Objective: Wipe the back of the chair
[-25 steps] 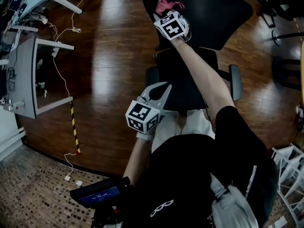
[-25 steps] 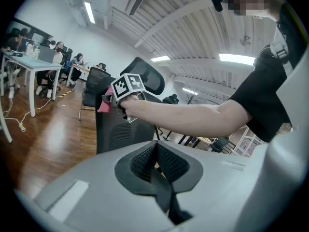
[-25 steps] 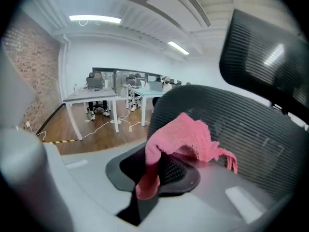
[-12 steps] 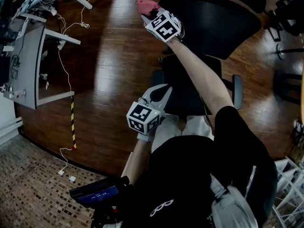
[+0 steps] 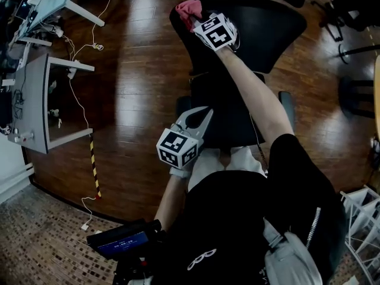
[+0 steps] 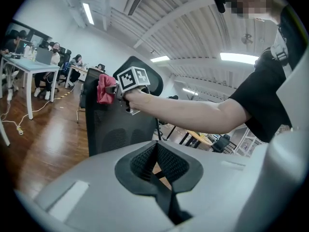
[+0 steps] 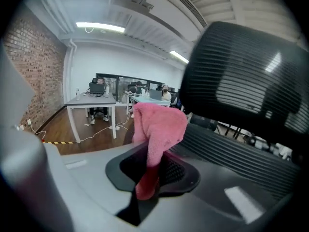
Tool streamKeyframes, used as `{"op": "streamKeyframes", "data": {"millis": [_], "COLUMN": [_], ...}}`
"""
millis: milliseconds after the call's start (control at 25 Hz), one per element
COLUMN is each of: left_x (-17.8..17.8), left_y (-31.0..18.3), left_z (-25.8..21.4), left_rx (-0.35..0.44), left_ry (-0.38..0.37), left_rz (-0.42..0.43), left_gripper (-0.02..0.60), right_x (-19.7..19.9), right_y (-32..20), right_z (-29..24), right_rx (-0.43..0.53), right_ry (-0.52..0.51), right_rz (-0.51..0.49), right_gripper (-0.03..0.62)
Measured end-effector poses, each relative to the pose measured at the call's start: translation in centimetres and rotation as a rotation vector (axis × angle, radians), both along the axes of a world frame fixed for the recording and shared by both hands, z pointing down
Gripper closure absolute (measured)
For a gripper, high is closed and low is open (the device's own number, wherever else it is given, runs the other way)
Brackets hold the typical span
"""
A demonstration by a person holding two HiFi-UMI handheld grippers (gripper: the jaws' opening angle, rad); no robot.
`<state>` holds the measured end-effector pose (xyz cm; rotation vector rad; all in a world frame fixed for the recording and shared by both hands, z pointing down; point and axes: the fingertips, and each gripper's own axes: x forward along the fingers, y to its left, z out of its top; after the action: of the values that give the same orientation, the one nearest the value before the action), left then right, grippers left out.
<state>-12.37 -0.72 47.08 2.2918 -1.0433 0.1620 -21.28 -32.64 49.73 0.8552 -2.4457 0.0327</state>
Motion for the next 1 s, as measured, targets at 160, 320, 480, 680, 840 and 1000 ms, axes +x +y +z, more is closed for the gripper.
{"op": "streamKeyframes", "data": {"millis": [160,320,480,680,840,1000], "left_x": [4.2,8.3,12.4,17.0,19.8,22.1], "left_y": [-1.2,-1.7,-1.9,-2.2,-2.4,-1.5], "left_z": [-0.2,-0.4,-0.4,-0.9,-1.1,-0.7], "left_rx": [0.007,0.005,0.011,0.019,0.026,0.028], "left_ry": [-0.010,-0.015,-0.021,-0.037,-0.044,-0.054], "left_rz": [0.052,0.104,0.156,0.206,0.216,0.222], "left_gripper": [0.589,0.589,0.589,0.589,0.589,0.589], "right_x": [6.9,13.8,20.1,27.1,32.5,37.3], "right_y": [-2.2,-3.9,-5.0,-5.9,-6.6,-6.4], "right_z": [-0.2,-0.4,-0.5,-0.7,-0.9,-0.6], "right_rx": [0.002,-0.004,-0.006,-0.009,-0.006,-0.002], "right_ry": [-0.014,-0.027,-0.034,-0.035,-0.044,-0.060], "right_rz": [0.086,0.169,0.236,0.300,0.352,0.404], "right_gripper": [0.549,0.549,0.549,0.549,0.549,0.549]}}
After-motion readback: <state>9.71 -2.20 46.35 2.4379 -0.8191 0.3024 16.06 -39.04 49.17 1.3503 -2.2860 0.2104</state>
